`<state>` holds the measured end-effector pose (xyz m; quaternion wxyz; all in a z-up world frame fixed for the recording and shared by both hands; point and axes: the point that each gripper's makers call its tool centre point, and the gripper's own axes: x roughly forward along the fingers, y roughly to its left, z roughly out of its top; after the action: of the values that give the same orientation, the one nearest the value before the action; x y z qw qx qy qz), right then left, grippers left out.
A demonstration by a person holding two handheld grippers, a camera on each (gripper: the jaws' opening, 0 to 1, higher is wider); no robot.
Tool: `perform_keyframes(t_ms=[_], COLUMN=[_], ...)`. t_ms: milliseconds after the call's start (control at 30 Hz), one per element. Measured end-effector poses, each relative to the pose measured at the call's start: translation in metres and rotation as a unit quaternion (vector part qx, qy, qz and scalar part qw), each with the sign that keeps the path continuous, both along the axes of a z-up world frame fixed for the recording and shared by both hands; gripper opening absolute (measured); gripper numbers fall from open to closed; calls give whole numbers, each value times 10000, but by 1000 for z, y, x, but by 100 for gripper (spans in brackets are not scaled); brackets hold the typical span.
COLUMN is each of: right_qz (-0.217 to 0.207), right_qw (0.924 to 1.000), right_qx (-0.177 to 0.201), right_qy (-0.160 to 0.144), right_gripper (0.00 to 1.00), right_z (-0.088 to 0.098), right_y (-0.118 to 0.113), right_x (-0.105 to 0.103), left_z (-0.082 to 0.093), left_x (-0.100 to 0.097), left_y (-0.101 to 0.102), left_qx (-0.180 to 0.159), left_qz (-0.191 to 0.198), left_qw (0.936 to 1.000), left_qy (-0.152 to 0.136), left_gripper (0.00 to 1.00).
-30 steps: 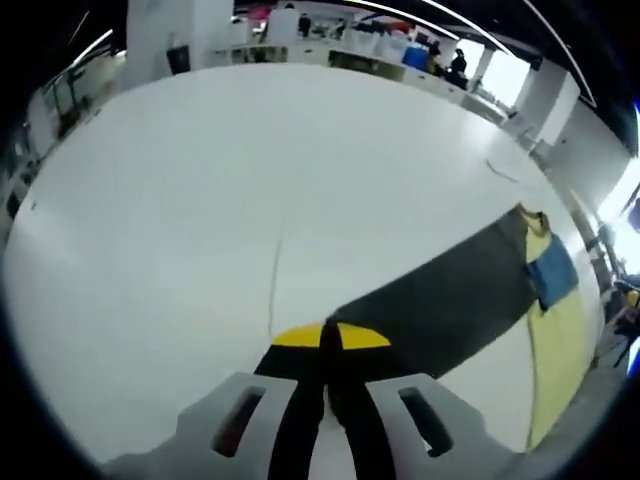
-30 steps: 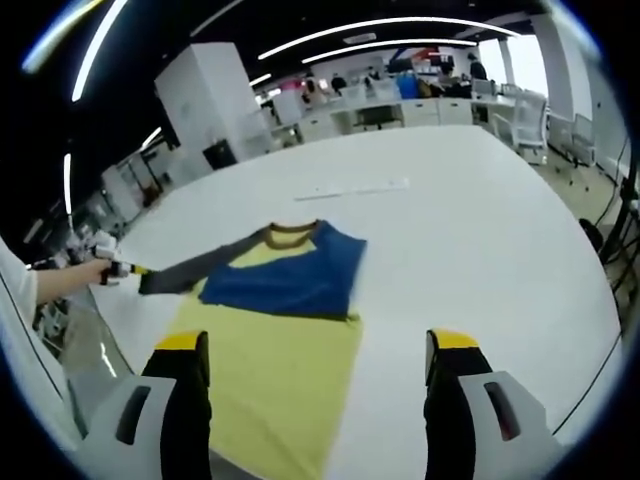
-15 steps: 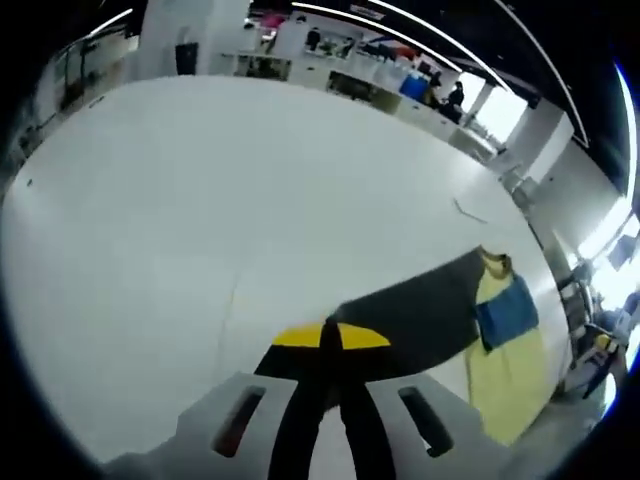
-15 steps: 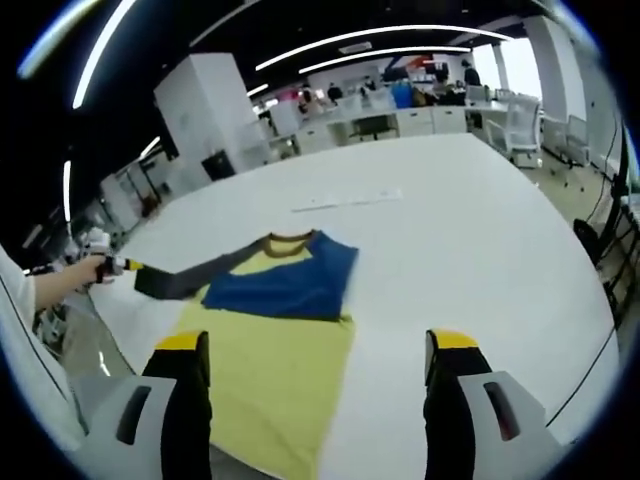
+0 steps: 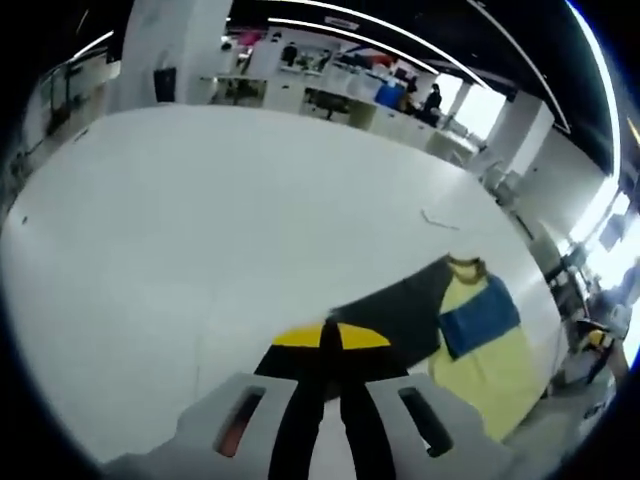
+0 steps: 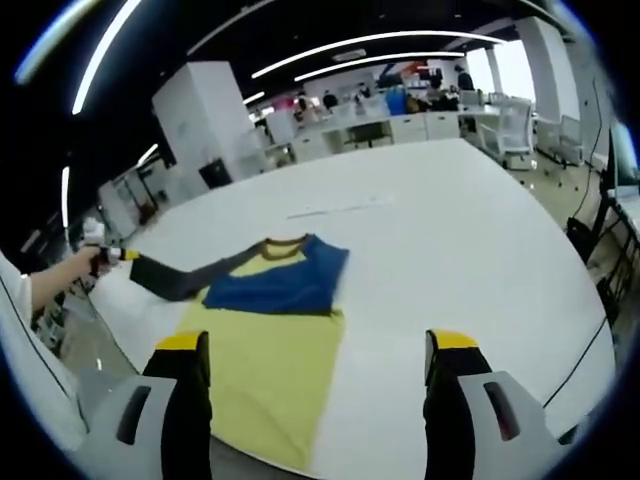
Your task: Fold the garment on the visible template until the final outline fits inside the template.
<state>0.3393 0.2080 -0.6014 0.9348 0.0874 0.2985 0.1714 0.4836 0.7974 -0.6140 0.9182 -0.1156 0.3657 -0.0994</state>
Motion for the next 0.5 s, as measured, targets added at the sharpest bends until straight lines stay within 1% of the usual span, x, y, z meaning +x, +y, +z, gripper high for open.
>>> perform_keyframes(t_ms=[100,267,433,500], right_qz=[-29,-58,-87,-118], right_qw=[10000,10000,9999,9998], right_qx=[17,48,82,102], right_qy=[-22,-41,-66,-99], right_gripper=[88,88,88,88], right_z=[1,2,3,5], right_y=[-3,-5,-8,-10], right_x=[-4,-12,-20,-23], left_z=[14,36,50,57], left_x=[2,4,4,4], left_y=[-12,-34,-53,-63], left_qx=[-21,-172,-218,-323], left_qz=[-120,-275,-414,-460], left_qw=[9999,9991,9982,9975], left_qy=[-105,-266,-369,-426], left_gripper=[0,0,0,0])
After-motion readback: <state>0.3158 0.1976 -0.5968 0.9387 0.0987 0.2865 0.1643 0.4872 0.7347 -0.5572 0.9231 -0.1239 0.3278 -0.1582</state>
